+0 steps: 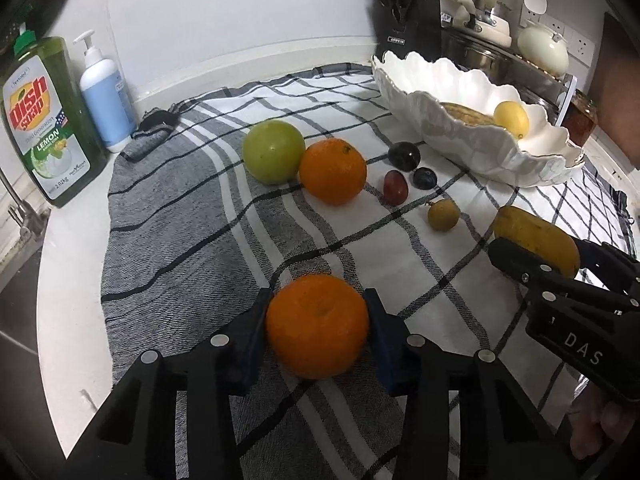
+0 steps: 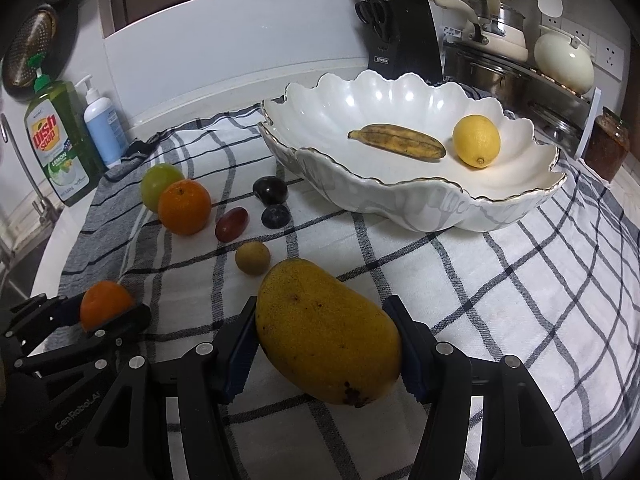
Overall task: Organize fruits
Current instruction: 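Grasp the mango with the right tool while the left tool grasps an orange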
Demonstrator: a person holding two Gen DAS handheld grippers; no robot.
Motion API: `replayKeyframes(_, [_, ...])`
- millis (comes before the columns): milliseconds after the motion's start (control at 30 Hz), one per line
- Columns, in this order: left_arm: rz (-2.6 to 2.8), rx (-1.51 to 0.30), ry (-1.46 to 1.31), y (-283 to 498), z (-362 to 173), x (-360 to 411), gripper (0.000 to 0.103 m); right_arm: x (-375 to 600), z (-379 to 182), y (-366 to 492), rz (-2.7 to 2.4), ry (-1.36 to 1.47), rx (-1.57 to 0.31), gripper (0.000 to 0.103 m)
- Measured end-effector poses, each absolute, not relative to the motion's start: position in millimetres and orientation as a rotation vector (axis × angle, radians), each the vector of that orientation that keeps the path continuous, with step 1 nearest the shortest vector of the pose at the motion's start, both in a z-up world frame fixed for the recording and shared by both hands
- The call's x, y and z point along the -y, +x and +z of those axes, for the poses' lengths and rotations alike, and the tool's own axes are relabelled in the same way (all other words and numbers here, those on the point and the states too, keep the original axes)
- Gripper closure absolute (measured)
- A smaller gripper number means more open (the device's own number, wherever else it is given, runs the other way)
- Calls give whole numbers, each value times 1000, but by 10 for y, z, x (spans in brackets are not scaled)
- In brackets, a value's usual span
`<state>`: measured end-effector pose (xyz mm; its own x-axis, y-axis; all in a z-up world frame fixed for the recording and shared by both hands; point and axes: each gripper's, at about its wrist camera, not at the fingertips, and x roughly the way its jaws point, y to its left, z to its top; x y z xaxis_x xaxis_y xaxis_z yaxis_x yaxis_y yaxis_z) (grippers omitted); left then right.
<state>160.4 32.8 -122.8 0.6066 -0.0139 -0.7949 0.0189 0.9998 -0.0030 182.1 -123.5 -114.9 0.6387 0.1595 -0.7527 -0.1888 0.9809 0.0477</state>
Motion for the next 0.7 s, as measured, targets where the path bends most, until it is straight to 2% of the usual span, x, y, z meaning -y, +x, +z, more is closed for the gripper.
replayKeyframes(700, [-8,-846,38,1423,-830,-253,59,1374,-875,1671,207,0,-787,42])
